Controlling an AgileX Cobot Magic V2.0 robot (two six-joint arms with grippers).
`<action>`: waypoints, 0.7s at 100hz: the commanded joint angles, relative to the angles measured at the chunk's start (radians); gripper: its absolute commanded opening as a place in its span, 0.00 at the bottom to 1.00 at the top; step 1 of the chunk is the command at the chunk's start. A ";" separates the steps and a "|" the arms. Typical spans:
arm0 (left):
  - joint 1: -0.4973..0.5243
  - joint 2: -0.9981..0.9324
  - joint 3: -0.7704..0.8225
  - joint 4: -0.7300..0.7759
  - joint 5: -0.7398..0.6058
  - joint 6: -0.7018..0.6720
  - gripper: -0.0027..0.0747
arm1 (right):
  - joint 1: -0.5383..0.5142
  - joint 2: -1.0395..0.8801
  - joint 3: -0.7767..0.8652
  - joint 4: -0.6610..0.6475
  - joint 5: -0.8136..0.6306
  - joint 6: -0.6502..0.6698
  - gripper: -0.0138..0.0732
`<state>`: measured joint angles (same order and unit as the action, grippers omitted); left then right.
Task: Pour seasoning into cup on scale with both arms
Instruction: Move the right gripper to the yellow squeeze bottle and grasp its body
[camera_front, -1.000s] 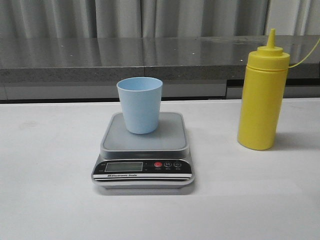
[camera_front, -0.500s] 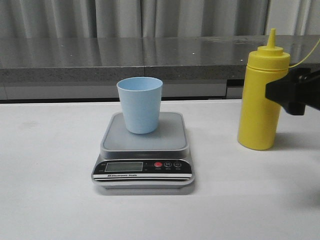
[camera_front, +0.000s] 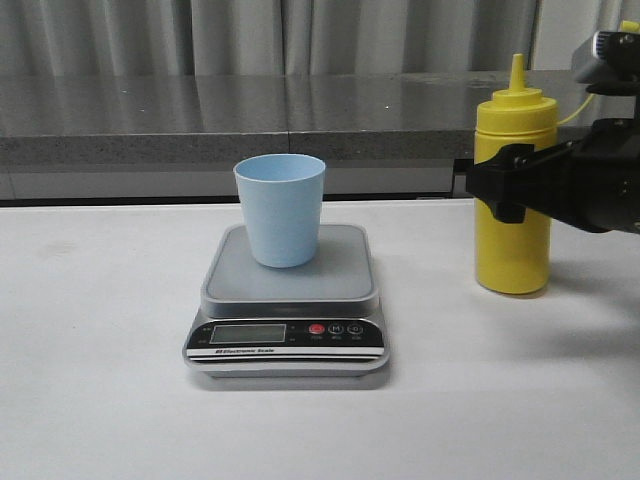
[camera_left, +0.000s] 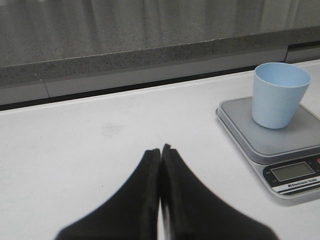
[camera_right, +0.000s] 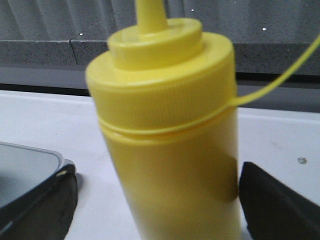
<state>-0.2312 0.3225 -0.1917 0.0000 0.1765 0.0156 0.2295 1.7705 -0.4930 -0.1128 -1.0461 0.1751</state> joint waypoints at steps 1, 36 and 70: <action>0.003 0.008 -0.028 0.000 -0.082 -0.009 0.01 | 0.000 -0.010 -0.044 0.000 -0.056 -0.001 0.90; 0.003 0.008 -0.028 0.000 -0.082 -0.009 0.01 | -0.001 0.073 -0.133 0.019 -0.049 -0.001 0.90; 0.003 0.008 -0.028 0.000 -0.082 -0.009 0.01 | -0.001 0.098 -0.156 0.068 -0.049 -0.001 0.48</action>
<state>-0.2312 0.3225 -0.1917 0.0000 0.1765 0.0156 0.2295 1.9046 -0.6291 -0.0557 -1.0201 0.1766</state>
